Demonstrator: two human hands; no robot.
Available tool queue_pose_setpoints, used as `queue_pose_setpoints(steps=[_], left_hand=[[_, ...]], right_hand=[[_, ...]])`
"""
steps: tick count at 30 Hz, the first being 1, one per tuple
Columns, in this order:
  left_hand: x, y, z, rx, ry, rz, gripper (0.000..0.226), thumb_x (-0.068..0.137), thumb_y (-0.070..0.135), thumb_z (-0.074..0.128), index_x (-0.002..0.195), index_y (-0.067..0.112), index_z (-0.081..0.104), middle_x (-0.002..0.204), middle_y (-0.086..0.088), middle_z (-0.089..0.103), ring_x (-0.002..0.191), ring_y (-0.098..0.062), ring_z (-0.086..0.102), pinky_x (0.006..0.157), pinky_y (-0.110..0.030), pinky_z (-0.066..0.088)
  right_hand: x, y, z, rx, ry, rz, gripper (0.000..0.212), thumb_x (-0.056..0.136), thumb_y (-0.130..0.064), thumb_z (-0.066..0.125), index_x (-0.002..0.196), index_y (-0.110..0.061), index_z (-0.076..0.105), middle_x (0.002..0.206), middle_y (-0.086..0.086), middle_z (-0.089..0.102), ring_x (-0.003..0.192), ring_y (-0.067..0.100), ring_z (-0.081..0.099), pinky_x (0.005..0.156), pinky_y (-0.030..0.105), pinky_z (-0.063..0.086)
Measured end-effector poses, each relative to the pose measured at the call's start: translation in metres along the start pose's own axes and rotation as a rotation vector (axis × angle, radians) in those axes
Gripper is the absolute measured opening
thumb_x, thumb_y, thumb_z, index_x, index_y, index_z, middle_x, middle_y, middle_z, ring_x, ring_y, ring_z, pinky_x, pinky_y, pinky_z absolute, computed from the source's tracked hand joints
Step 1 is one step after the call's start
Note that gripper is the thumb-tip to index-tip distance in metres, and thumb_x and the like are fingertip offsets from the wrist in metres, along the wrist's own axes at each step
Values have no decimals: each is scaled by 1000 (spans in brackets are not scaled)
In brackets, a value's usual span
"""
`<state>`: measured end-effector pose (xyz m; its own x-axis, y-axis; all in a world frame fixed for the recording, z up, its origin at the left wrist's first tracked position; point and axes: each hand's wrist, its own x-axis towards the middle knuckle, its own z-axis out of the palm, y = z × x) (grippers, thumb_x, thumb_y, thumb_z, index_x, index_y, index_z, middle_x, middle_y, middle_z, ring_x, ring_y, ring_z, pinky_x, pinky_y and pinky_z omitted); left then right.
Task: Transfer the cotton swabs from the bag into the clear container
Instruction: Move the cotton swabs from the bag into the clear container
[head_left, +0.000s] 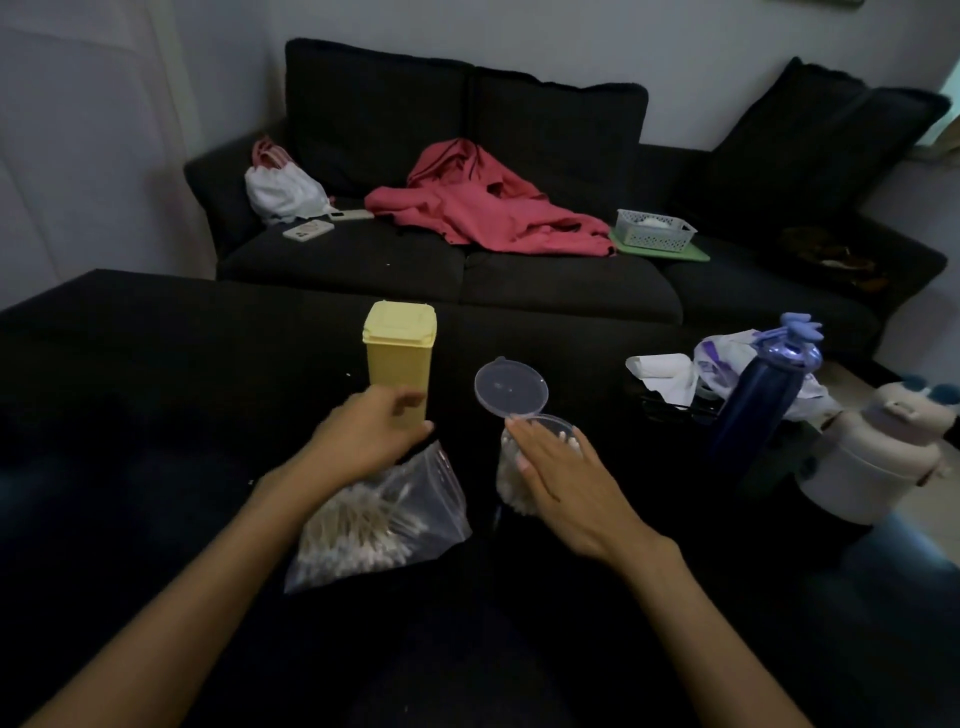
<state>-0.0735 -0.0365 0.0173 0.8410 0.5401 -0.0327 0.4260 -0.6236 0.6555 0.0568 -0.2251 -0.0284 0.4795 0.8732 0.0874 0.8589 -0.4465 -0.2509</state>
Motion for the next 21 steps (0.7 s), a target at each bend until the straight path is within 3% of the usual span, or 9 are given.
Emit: queue_pose_setpoints(steps=[3,6,9,11,14,18,21], left_hand=[[-29,-31,0,26,145,26,37,94,24,54,131,29,52,130,3,57,121,-13,52,97,-34,46],[-45,-52,5,85,219,15,34,95,25,51,129,31,53,130,5,57,119,-12,52,91,-31,46],[-47,-68,2,163,179,-70,48,92,44,52,138,31,43,137,2,51,124,-16,48,95,-37,46],[-47,-78,0,211,64,-155,73,85,61,52,146,27,30,147,-2,40,132,-22,41,102,-41,42],[-47,-89,5,243,-71,-328,98,74,76,51,146,14,28,146,-10,37,129,-28,43,101,-41,43],[-47,-93,9,177,-176,-403,75,68,79,54,107,15,61,110,-5,64,98,-21,63,69,-27,46],[-46,-92,13,90,-139,-349,49,70,71,63,69,22,55,78,4,63,76,-15,64,57,-25,41]], right_hand=[[2,-1,1,-61,7,22,47,103,-34,19,149,-27,20,155,-8,25,144,8,15,119,33,-2],[3,-4,-2,-23,234,-25,44,100,-33,34,144,-25,34,147,-8,40,138,6,28,115,28,14],[6,-24,0,273,426,-34,31,94,-22,52,125,-23,56,116,-10,59,107,2,53,90,16,41],[15,-43,8,448,330,43,25,92,-16,55,115,-21,64,105,-9,64,93,2,60,80,13,47],[21,-58,22,496,32,88,27,94,-8,50,115,-14,66,107,-6,66,101,5,61,81,11,45],[25,-62,33,453,-121,56,25,88,-4,53,100,-10,74,96,5,74,90,13,68,82,29,53],[27,-62,36,417,-179,103,20,83,-9,61,89,-19,77,78,-10,70,69,-5,60,70,17,50]])
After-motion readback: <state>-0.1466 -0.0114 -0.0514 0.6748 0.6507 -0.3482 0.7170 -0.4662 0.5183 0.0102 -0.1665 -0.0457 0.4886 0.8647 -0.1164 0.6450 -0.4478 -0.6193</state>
